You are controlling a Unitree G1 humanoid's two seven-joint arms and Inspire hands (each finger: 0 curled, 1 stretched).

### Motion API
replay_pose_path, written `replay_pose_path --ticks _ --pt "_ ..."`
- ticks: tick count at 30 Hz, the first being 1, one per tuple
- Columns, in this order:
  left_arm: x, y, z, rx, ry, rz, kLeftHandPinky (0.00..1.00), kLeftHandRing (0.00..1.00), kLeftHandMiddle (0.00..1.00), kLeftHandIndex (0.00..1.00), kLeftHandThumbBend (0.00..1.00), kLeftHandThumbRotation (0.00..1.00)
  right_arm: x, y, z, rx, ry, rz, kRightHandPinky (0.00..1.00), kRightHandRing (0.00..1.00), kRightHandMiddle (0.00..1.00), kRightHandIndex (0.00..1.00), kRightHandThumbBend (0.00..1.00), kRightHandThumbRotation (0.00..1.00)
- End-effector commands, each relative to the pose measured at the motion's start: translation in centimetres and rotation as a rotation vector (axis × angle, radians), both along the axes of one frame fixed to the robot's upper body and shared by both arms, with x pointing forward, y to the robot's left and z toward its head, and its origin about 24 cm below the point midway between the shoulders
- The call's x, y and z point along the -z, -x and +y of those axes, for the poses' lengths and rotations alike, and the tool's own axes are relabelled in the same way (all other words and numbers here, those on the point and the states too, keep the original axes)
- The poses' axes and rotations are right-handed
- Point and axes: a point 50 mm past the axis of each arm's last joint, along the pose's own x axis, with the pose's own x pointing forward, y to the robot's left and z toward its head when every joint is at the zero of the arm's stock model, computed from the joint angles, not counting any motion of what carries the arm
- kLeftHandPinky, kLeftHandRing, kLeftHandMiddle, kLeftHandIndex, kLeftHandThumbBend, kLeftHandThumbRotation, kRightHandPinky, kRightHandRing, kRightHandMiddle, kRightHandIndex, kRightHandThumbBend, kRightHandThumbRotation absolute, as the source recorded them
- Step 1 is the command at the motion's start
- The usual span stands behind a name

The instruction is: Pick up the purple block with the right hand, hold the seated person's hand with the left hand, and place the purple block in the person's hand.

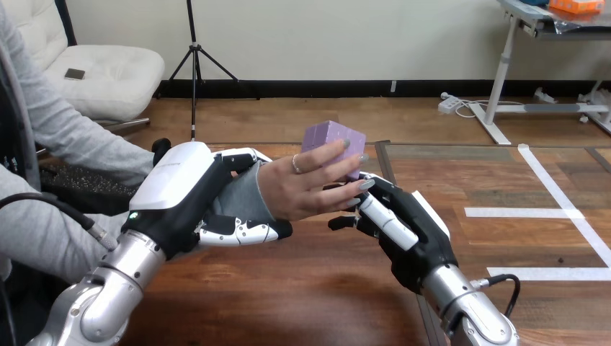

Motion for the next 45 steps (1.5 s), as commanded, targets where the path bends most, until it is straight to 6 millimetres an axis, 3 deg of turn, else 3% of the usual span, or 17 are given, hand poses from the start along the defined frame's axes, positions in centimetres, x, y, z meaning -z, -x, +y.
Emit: replay_pose_path --ticks 1,20,34,45 --pt "-1.9 -0.1 0.0 0.014 0.040 -0.063 0.60 0.69 0.71 0.67 0.80 0.49 -2.4 -1.0 -1.0 0.007 0.018 -0.124 0.60 0.69 0.72 0.72 0.73 0.58" --pt "-1.8 0.7 0.5 0.022 0.128 0.003 0.59 0.70 0.73 0.68 0.83 0.54 -2.0 -0.4 -2.1 0.013 0.009 -0.111 0.64 0.73 0.77 0.76 0.72 0.66" --pt "-1.3 1.9 1.0 0.006 0.189 0.004 0.56 0.69 0.72 0.69 0.97 0.71 -1.6 0.3 -2.8 0.021 0.018 -0.109 0.67 0.73 0.77 0.77 0.74 0.69" --pt "-0.9 2.9 1.3 0.027 0.285 -0.005 0.54 0.67 0.71 0.69 1.00 0.83 -1.3 1.1 -3.4 0.037 0.010 -0.089 0.67 0.74 0.78 0.78 0.74 0.70"
